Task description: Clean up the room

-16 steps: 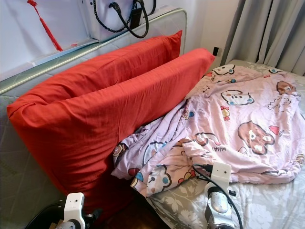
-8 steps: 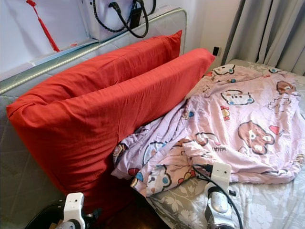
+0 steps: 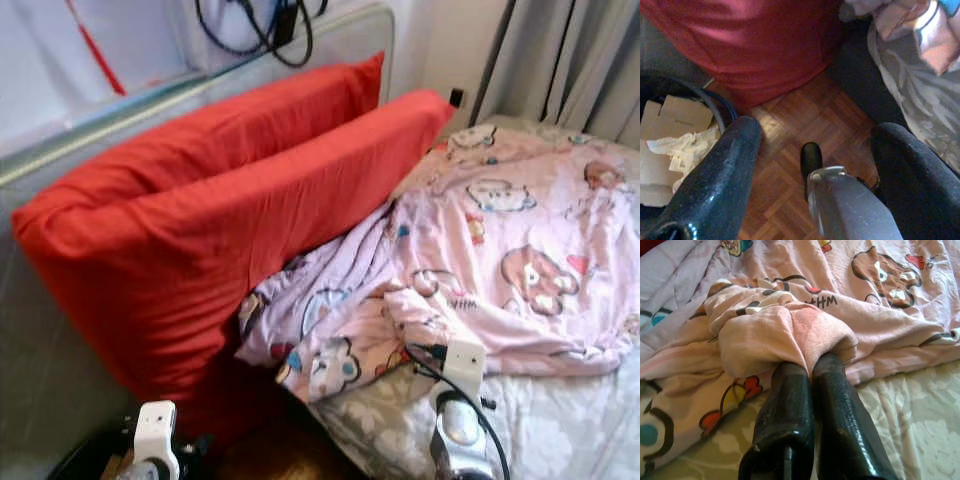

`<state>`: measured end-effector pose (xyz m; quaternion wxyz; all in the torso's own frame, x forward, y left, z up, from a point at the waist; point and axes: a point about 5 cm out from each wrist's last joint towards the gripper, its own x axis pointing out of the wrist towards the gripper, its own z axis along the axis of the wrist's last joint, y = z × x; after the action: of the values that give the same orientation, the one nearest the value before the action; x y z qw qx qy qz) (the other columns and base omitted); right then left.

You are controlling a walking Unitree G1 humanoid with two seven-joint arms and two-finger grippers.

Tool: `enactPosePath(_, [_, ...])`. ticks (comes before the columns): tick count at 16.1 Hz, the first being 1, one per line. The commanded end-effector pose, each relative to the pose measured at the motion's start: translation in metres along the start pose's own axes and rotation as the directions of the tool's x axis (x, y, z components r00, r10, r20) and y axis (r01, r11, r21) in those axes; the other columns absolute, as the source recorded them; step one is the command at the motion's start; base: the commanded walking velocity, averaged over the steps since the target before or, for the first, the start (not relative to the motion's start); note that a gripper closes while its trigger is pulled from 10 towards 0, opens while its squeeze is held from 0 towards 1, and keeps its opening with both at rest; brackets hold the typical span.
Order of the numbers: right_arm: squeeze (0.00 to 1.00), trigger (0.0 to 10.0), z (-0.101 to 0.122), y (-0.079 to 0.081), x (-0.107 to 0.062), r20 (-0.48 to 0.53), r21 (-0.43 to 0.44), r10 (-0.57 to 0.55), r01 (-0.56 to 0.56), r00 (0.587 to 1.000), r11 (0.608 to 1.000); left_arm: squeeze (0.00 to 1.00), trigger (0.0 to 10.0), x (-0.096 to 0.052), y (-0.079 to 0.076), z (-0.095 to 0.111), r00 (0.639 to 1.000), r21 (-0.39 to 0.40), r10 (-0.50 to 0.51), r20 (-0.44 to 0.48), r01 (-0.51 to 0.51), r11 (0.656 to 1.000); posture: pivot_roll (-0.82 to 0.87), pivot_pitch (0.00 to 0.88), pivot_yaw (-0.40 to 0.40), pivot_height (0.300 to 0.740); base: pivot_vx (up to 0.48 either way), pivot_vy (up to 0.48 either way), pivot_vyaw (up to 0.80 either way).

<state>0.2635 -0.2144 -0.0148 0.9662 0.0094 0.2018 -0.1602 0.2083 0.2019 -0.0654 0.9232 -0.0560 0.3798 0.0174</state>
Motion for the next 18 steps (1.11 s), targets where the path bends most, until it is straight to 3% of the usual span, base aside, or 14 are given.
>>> enactPosePath(1, [0.00,10.0,0.002,0.003,0.000,0.016,-0.002,0.006,-0.006,1.000,1.000,0.00,10.0,-0.001,0.002,-0.005,1.000,0.003,0.006,-0.020,-0.006,1.000,0.01,0.000,0.048,0.740,-0.259,0.000,0.00])
enactPosePath(7, [0.00,10.0,0.003,0.000,0.000,0.022,-0.001,-0.016,0.016,1.000,1.000,0.00,10.0,-0.001,0.002,-0.004,1.000,0.004,0.005,-0.020,-0.005,1.000,0.01,0.000,0.046,0.740,-0.264,0.000,0.00])
enactPosePath(10, [0.00,10.0,0.007,-0.009,0.001,0.049,-0.004,-0.073,0.073,0.996,0.997,0.00,10.0,-0.001,0.002,-0.004,1.000,0.005,0.005,-0.020,-0.005,1.000,0.01,0.000,0.047,0.740,-0.264,0.000,0.00])
enactPosePath(13, [0.00,10.0,0.015,-0.027,0.002,0.104,-0.016,-0.199,0.202,0.974,0.979,0.00,10.0,-0.001,0.002,-0.004,1.000,0.005,0.004,-0.020,-0.004,1.000,0.01,0.000,0.048,0.740,-0.264,0.000,0.00])
enactPosePath(18, [0.00,10.0,0.018,-0.031,0.002,0.124,-0.021,-0.232,0.236,0.965,0.971,0.00,10.0,-0.001,0.002,-0.005,1.000,0.007,0.003,-0.022,-0.003,1.000,0.01,0.000,0.048,0.740,-0.262,0.000,0.00])
